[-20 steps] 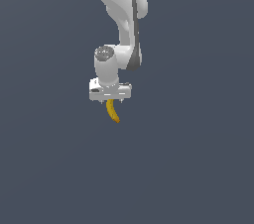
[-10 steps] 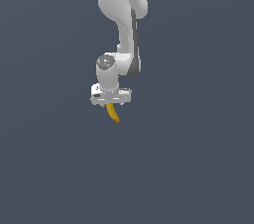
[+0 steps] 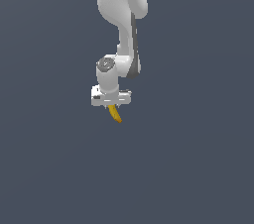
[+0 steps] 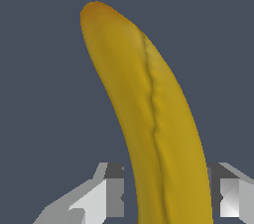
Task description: Pick up the object and move it to a goal position.
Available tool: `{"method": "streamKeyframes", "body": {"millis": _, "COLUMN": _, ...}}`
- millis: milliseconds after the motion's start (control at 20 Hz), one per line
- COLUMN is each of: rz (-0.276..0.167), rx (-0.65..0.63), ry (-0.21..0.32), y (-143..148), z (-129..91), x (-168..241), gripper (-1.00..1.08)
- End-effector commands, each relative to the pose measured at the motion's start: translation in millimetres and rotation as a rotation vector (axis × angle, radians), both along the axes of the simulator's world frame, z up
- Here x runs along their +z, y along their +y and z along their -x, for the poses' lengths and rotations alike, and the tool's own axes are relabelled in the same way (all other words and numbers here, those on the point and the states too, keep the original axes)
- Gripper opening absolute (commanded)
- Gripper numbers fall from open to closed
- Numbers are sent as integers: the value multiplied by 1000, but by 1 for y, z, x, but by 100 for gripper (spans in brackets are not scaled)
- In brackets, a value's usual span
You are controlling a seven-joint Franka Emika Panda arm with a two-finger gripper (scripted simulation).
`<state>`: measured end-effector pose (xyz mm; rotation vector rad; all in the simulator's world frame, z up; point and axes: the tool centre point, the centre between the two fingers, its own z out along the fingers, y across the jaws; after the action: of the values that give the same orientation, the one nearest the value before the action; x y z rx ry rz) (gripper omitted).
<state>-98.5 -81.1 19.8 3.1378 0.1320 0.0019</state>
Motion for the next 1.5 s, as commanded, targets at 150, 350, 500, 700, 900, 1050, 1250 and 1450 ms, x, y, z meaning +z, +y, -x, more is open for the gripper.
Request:
{"method": "streamKeyframes", "body": {"millis": 150, "rz": -1, "rx": 2, "ry": 1, "y": 2, "z": 0, "x": -1, "gripper": -100}}
{"method": "streamKeyframes", "body": {"millis": 350, "rz": 1, "rx": -1, "ry": -3, "y": 0, "z": -1, "x": 0, "gripper": -100}}
{"method": "streamKeyframes", "body": {"millis": 500, "rz": 8, "rx": -8, "ry": -19, "y": -2, "z": -7, "x": 1, "gripper": -100}}
{"method": "streamKeyframes", "body": {"millis": 700, "rz": 26, "rx": -26, "ry": -62, "y": -6, "z": -22, "x": 4, "gripper": -100}}
{"method": "streamKeyframes", "body": {"millis": 900, "rz": 55, "rx": -56, "ry": -132, "y": -13, "z": -47, "x": 10, "gripper": -100}}
{"method": "streamKeyframes", "body": {"millis": 1050, "rz": 84, "rx": -84, "ry": -200, "y": -21, "z": -70, "x": 18, "gripper": -100}}
{"method": "streamKeyframes", "body": {"millis": 1250, "rz": 127, "rx": -127, "ry": -303, "y": -33, "z": -104, "x": 34, "gripper": -100}}
{"method": "streamKeyframes", "body": {"millis": 1450, "rz": 175, "rx": -174, "ry": -415, "y": -47, "z": -138, "x": 56, "gripper": -100}}
